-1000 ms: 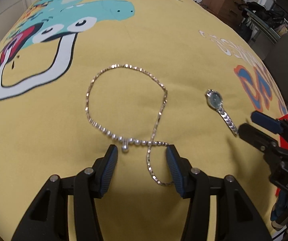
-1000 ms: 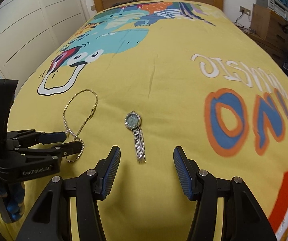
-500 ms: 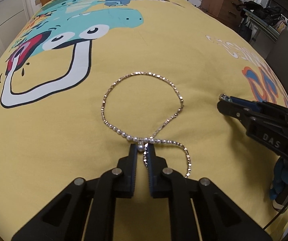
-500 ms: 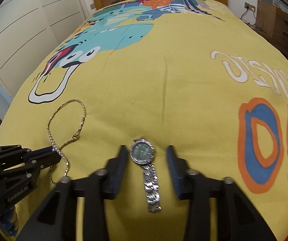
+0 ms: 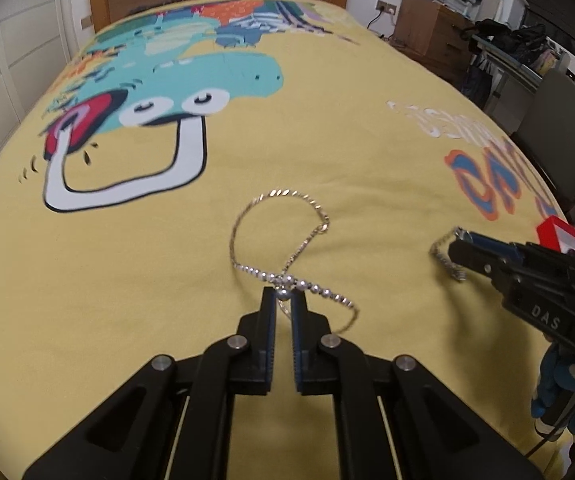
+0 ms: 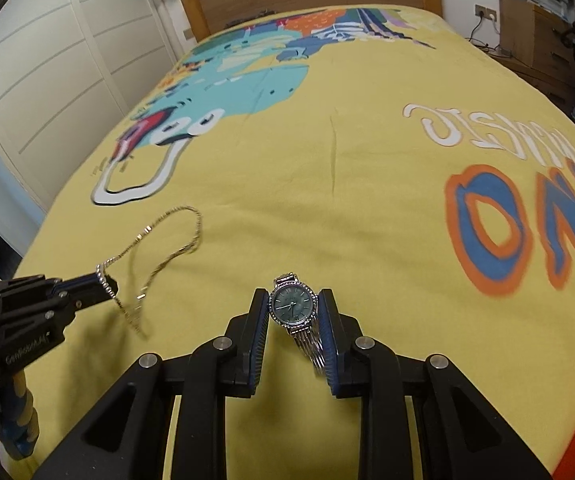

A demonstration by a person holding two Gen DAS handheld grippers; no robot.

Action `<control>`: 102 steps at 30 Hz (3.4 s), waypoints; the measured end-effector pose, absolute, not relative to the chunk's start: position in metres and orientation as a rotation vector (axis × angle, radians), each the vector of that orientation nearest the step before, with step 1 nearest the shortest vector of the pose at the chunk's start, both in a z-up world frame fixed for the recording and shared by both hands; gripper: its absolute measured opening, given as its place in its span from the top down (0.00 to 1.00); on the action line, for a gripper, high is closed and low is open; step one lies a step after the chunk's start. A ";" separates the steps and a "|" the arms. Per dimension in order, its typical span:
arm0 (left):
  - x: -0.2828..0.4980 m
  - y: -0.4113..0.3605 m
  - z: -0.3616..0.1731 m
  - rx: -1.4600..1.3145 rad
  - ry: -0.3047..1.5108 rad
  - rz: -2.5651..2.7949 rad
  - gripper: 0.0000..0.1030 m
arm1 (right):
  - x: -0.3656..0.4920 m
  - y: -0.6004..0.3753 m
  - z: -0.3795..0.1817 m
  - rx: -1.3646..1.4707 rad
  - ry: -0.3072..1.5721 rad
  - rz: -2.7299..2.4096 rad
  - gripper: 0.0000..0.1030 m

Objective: Organize jewelry

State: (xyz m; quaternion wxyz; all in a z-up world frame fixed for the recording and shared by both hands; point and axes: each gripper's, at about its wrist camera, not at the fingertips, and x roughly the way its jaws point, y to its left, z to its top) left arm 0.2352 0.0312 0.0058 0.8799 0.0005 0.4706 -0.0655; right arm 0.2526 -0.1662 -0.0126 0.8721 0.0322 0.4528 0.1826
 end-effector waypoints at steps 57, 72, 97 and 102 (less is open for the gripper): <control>0.202 -0.365 0.112 0.244 0.796 -0.547 0.94 | 0.147 -0.504 0.065 0.203 0.794 0.015 0.76; 0.214 -0.369 0.002 0.253 0.995 -0.561 0.93 | 0.195 -0.503 -0.017 0.180 0.929 -0.005 0.76; 0.148 -0.313 0.025 0.227 1.033 -0.455 0.70 | 0.107 -0.491 0.032 0.143 0.937 -0.055 0.55; 0.111 -0.288 0.040 0.248 1.006 -0.403 0.68 | 0.066 -0.477 0.042 0.167 0.949 -0.061 0.52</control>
